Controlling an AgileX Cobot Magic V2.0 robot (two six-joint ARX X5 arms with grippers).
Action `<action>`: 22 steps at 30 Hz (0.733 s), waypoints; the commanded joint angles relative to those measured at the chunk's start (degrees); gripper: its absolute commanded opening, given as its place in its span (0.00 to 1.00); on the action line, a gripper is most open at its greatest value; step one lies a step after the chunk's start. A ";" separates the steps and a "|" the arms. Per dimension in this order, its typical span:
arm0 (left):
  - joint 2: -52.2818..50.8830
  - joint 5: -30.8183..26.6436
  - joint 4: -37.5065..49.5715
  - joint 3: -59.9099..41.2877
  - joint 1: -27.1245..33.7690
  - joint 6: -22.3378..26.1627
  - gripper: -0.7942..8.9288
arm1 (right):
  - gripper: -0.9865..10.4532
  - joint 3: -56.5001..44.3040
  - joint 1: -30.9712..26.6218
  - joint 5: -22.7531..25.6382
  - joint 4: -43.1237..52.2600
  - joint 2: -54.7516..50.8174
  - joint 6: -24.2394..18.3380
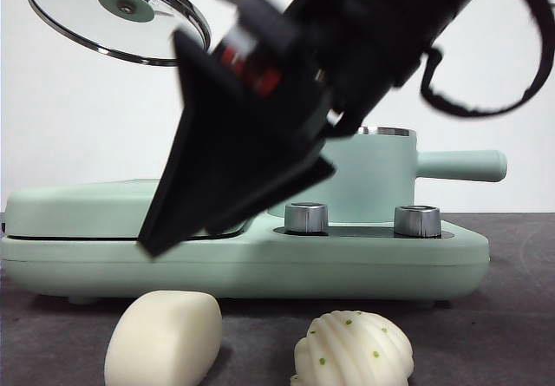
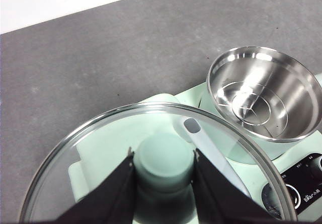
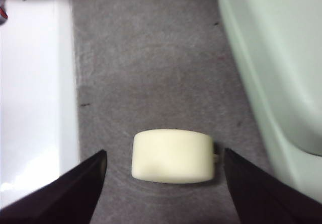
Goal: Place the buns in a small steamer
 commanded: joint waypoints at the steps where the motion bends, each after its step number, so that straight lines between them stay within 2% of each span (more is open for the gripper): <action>1: -0.20 -0.09 1.53 0.94 0.02 -0.42 0.09 | 0.41 1.11 1.42 0.52 1.86 2.86 0.57; 7: -0.20 -0.09 1.51 0.94 0.00 -0.39 0.09 | 0.47 1.11 3.02 7.19 4.57 6.86 0.59; 17: -0.20 -0.09 1.51 0.94 0.00 -0.22 0.09 | 0.46 1.11 3.74 7.21 4.92 9.86 1.64; 22: -0.20 -0.09 1.49 0.94 0.00 -0.24 0.09 | 0.35 1.11 3.96 7.32 5.03 9.90 3.65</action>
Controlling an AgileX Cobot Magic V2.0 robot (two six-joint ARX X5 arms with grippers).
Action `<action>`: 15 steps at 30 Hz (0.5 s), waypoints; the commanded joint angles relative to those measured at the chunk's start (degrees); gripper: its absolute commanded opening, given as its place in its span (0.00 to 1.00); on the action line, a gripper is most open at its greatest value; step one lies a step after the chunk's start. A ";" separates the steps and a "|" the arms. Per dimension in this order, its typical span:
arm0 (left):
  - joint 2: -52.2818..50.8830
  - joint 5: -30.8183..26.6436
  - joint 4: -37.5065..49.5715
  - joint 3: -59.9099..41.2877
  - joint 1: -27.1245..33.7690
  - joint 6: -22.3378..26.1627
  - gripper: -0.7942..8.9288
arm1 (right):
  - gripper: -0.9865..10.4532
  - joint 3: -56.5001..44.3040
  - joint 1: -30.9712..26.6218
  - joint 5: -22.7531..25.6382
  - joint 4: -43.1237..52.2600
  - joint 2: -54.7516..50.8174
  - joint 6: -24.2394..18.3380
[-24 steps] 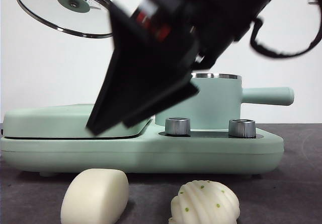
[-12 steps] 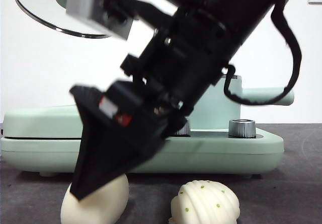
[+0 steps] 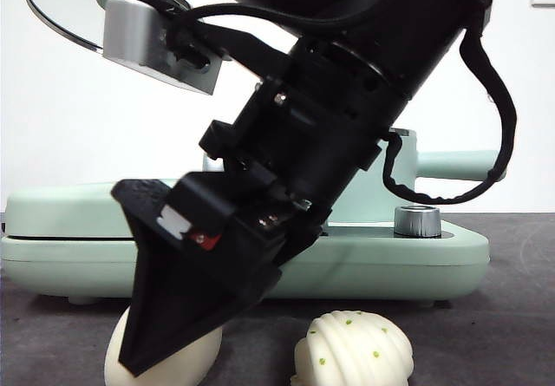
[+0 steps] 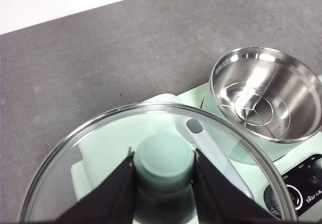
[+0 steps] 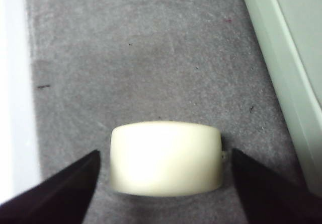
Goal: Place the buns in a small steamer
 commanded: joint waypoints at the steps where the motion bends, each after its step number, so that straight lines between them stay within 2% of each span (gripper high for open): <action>1: -0.20 -0.07 1.51 0.94 -0.22 -0.26 0.09 | 0.34 1.11 0.90 0.15 0.59 1.38 2.45; 8: -0.20 -0.07 1.49 0.94 -0.22 -0.26 0.09 | 0.34 1.20 0.70 0.00 0.79 -0.63 8.26; 15: -0.20 -0.07 1.51 0.94 -0.22 -0.24 0.09 | 0.34 1.22 0.02 0.15 -2.43 -11.52 15.93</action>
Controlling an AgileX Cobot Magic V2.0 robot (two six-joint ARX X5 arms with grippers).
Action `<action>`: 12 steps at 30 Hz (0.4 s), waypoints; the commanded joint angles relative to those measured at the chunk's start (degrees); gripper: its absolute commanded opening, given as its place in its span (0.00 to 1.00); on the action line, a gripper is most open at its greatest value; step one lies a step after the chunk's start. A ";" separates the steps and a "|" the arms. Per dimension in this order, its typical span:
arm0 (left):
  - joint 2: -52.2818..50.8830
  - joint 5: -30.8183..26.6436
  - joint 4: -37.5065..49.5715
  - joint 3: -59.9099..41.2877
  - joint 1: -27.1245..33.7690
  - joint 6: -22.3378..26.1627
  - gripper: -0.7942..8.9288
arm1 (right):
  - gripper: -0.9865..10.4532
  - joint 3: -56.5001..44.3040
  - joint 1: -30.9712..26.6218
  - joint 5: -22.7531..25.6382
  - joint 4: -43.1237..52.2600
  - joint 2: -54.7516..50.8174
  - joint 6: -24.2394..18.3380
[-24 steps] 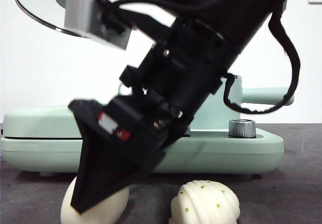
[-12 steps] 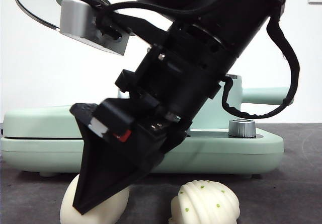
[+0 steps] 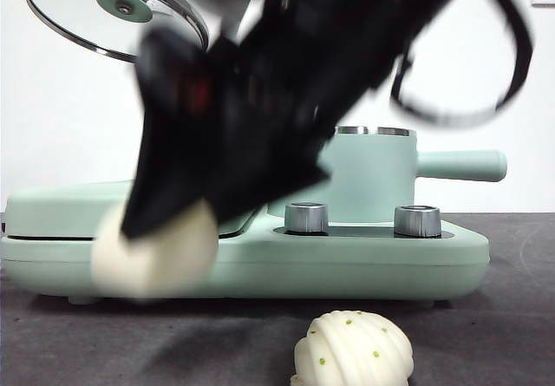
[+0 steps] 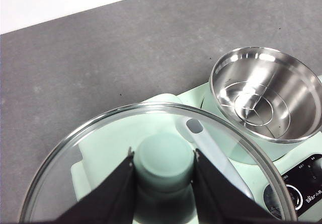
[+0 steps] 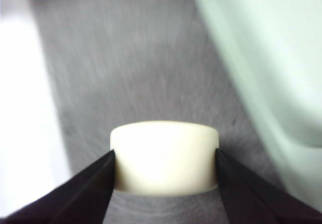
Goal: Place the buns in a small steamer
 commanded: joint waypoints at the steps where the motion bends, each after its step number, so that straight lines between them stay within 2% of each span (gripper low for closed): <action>1: -0.20 -0.07 1.51 0.94 -0.22 -0.24 0.09 | 0.34 1.22 -0.24 0.17 -2.25 -4.96 6.69; 7: -0.20 -0.07 1.51 0.94 -0.22 -0.24 0.09 | 0.33 3.43 -5.84 1.01 -12.85 -16.63 15.30; 9: -0.20 -0.07 1.51 0.94 -0.22 -0.24 0.09 | 0.33 6.25 -8.72 1.25 -19.23 -18.73 16.37; 12: -0.20 -0.07 1.51 0.94 -0.22 -0.24 0.09 | 0.33 12.20 -13.38 1.18 -29.33 -19.15 15.06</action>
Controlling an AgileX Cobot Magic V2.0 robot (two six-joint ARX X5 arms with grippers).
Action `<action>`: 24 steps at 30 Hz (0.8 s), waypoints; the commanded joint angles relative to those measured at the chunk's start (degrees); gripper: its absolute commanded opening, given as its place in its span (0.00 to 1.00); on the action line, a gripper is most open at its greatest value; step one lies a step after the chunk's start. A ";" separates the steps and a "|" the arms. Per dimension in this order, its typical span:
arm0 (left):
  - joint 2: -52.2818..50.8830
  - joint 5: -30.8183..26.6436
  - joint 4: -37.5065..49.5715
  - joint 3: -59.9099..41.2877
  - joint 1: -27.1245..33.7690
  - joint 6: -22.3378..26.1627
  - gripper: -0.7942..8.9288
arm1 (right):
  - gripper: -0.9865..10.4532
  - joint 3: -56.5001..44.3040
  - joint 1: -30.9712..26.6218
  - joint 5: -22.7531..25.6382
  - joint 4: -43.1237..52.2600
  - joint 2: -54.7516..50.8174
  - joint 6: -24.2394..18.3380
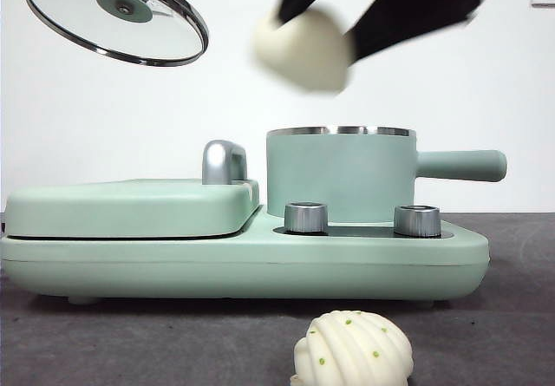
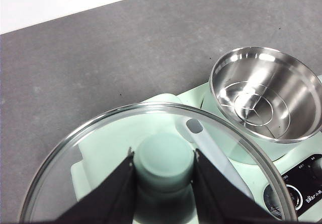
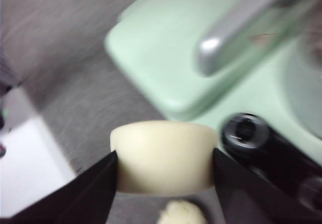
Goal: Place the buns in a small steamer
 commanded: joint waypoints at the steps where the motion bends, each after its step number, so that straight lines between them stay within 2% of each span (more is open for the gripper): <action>1: -0.20 -0.09 1.51 0.94 -0.22 -0.24 0.09 | 0.33 6.64 -3.87 0.09 -9.25 1.25 -1.01; 4: -0.20 -0.09 1.51 0.94 -0.22 -0.26 0.09 | 0.33 12.66 -8.24 0.11 -13.16 3.23 -4.90; 12: -0.20 -0.09 1.51 0.94 -0.22 -0.26 0.09 | 0.33 26.12 -17.33 0.22 -13.09 15.08 -12.66; 16: -0.20 -0.09 1.49 0.94 -0.22 -0.28 0.09 | 0.33 31.78 -19.43 0.15 -13.16 22.49 -15.58; 24: -0.20 -0.09 1.53 0.94 -0.22 -0.50 0.09 | 0.33 37.51 -19.87 0.46 -11.21 33.73 -18.71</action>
